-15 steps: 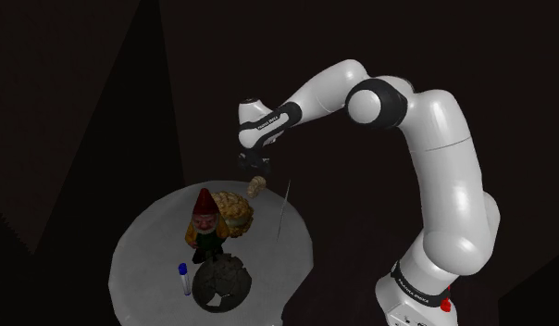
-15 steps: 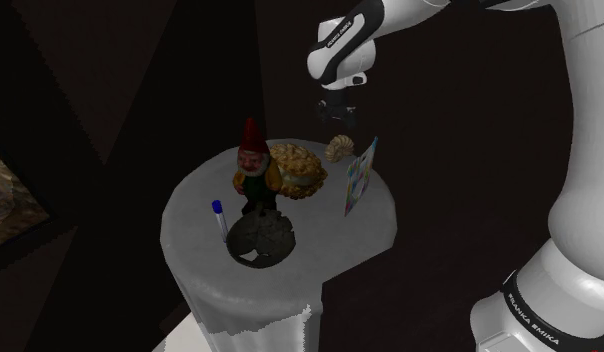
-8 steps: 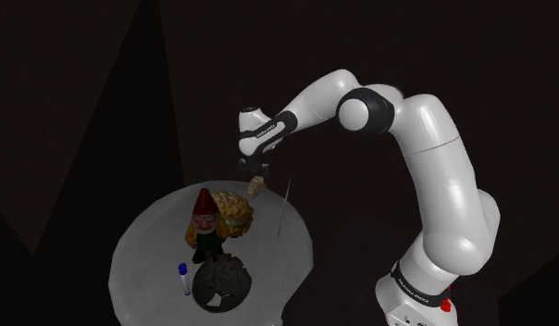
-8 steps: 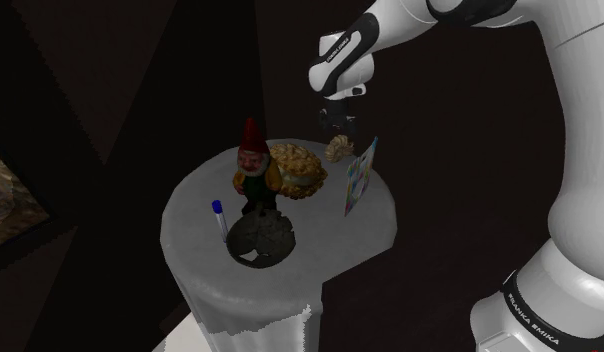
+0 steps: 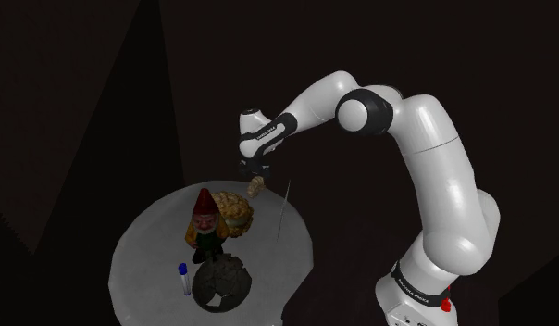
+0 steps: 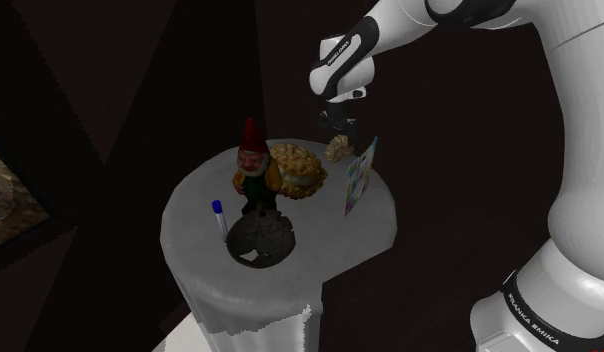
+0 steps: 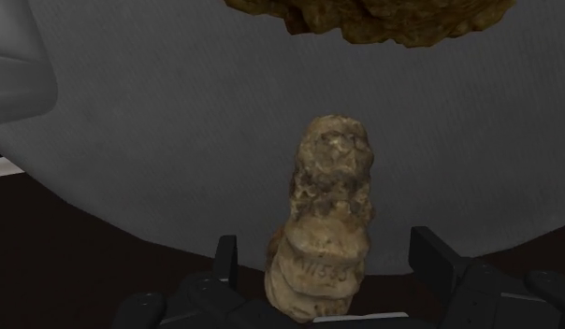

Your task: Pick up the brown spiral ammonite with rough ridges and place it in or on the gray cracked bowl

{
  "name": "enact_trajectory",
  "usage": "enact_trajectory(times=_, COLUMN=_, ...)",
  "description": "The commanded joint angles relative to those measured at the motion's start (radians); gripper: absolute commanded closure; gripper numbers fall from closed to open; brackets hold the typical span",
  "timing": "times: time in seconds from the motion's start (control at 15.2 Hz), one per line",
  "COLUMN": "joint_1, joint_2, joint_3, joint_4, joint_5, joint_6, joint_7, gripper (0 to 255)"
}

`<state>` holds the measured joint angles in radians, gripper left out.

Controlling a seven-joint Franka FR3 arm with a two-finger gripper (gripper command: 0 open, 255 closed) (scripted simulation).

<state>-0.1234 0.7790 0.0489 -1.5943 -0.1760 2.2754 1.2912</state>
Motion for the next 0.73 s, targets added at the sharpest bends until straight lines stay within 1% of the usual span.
enact_trajectory(times=0.0, joint_1=0.0, joint_2=0.0, joint_3=0.0, joint_4=0.0, joint_5=0.0, joint_6=0.0, joint_7=0.0, gripper=255)
enact_trajectory(times=0.66, joint_1=0.0, joint_2=-0.01, joint_3=0.001, joint_4=-0.002, joint_5=0.001, joint_6=-0.007, joint_7=-0.001, gripper=255)
